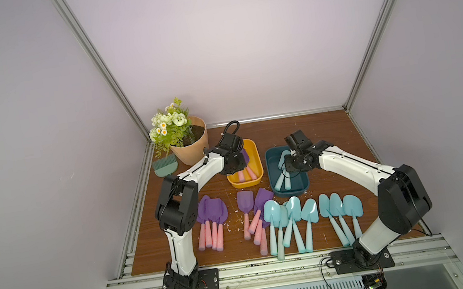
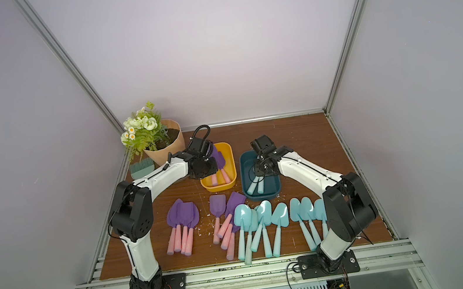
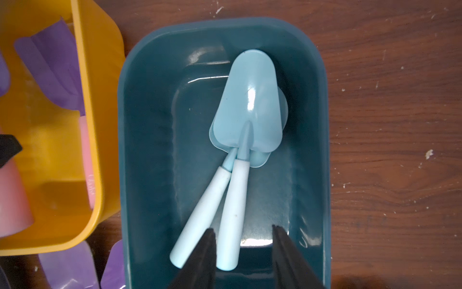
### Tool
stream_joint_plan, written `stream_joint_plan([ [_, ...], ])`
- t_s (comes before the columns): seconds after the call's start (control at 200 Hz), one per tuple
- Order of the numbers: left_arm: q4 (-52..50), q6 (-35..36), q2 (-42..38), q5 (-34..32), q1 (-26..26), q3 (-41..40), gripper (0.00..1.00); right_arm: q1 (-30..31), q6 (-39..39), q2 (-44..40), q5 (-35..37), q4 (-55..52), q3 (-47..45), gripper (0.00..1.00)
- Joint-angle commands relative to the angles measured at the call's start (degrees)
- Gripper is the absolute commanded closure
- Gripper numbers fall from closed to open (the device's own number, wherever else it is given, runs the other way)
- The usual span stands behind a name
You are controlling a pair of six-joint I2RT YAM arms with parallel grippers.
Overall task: Sort the small shovels by color and place them into the storage box
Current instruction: Place the shovel in the storage box.
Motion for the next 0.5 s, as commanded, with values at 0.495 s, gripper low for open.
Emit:
stream_joint_plan([
  [0.495,2.4,-4.6,5.2,1.4,0.5,2.4,0.88,0.3,1.8,-1.9,-0.6,1.4,-5.4,0.59],
])
